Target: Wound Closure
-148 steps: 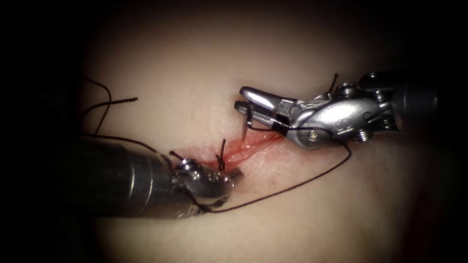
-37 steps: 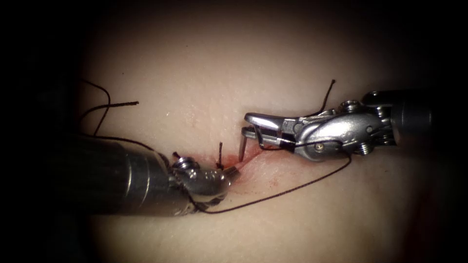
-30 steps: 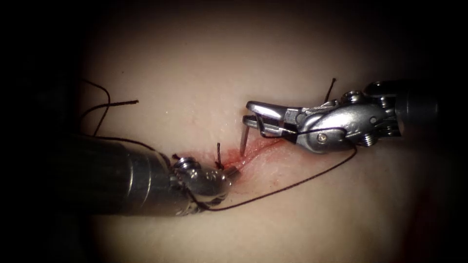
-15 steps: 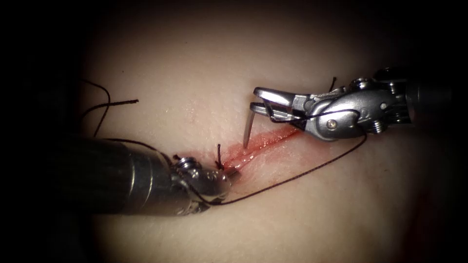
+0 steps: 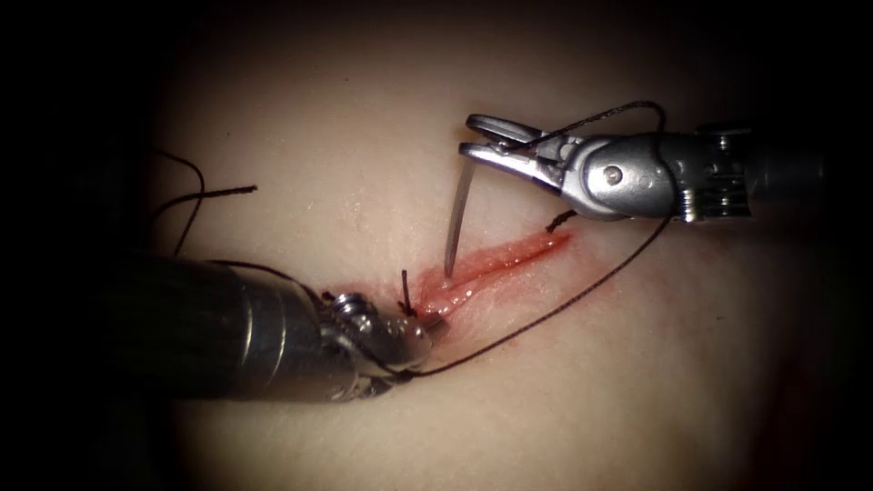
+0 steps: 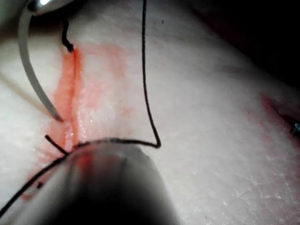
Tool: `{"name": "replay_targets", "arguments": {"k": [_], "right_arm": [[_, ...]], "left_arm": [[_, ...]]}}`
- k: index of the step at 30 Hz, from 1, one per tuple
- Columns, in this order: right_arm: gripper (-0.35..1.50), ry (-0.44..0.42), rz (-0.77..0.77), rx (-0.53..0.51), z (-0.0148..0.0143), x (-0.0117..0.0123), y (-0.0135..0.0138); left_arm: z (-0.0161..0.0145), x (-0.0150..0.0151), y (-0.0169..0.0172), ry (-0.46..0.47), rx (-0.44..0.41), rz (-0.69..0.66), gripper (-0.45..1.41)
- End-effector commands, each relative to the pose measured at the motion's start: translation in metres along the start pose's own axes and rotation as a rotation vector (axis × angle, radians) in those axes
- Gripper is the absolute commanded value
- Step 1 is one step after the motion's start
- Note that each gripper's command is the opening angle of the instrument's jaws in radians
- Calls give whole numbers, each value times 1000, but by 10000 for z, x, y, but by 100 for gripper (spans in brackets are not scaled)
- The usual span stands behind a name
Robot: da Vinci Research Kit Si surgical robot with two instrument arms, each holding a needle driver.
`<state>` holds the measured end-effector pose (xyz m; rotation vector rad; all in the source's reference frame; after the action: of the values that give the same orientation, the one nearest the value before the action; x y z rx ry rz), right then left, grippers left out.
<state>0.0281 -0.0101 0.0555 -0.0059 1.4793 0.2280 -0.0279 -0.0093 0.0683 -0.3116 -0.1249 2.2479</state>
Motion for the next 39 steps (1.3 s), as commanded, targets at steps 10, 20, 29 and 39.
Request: {"name": "replay_targets", "arguments": {"k": [10, 20, 29, 39], "right_arm": [[-35, -90, 75, 86, 12, -24, -11], [-35, -136, 539, 204, 42, -38, 21], [-35, -129, 581, 164, 41, -41, 32], [-35, -172, 685, 160, 38, -50, 25]], "left_arm": [[5, 1, 3, -1, -2, 0, -45], [5, 0, 1, -1, -2, 1, -45], [5, 0, 2, -1, -2, 0, -45], [5, 0, 2, -1, -2, 0, -45]]}}
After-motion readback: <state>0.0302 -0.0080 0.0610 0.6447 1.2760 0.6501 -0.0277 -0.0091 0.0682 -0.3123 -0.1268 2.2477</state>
